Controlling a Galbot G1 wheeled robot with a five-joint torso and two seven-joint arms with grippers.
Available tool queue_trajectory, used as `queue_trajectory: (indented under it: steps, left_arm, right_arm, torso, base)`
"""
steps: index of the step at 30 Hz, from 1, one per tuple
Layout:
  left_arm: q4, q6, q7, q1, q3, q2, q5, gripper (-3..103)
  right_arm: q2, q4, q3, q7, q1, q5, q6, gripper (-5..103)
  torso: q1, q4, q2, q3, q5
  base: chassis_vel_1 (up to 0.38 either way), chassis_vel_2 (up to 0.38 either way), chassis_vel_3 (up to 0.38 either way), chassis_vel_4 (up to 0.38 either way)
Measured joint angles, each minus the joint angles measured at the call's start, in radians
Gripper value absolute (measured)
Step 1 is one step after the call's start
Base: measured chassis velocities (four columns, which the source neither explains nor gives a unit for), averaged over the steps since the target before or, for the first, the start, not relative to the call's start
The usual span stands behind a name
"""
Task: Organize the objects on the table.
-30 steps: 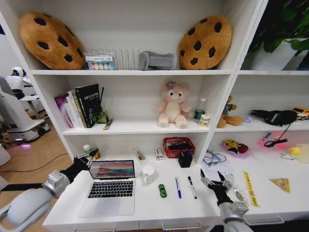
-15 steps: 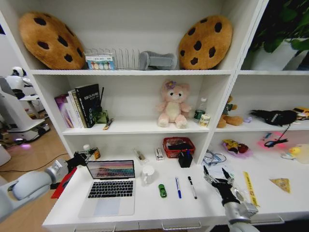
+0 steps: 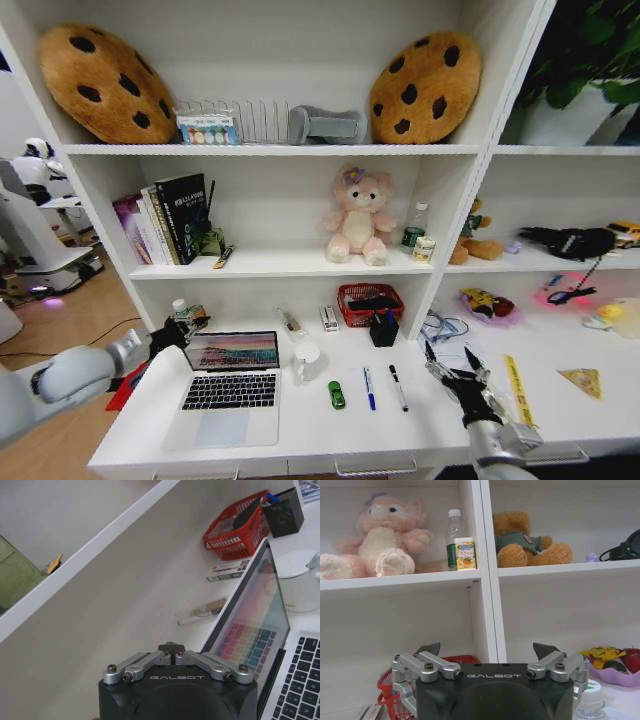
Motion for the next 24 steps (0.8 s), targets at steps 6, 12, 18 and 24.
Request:
queue_trajectory:
  steps: [6, 12, 18, 24]
  left_arm:
    - [-0.027, -0.009, -0.004, 0.000, 0.000, -0.045, 0.027, 0]
    - [-0.090, -0.016, -0.029, 0.044, -0.001, -0.124, 0.103, 0]
    - [-0.149, -0.014, -0.059, 0.099, -0.005, -0.251, 0.172, 0]
    - [-0.180, -0.057, -0.069, 0.232, 0.009, -0.440, 0.328, 0]
  right_arm:
    - [0.000, 0.010, 0.001, 0.005, -0.002, 0.004, -0.003, 100]
    - [0.001, 0.013, -0.008, 0.011, 0.003, 0.005, -0.009, 100]
    - [-0.003, 0.019, -0.006, 0.015, 0.004, 0.011, -0.010, 100]
    - [-0.007, 0.029, -0.017, 0.024, 0.014, 0.014, -0.026, 100]
  torso:
    - [0.000, 0.0001, 0.000, 0.000, 0.0000]
    - [0.000, 0.0000, 0.000, 0.000, 0.0000]
    - [0.000, 0.0001, 0.000, 0.000, -0.0003]
    - [0.000, 0.0004, 0.000, 0.000, 0.0003]
  base:
    - [0.000, 0.000, 0.000, 0.000]
    - [0.000, 0.000, 0.000, 0.000]
    - [0.000, 0.000, 0.000, 0.000]
    - [0.000, 0.000, 0.000, 0.000]
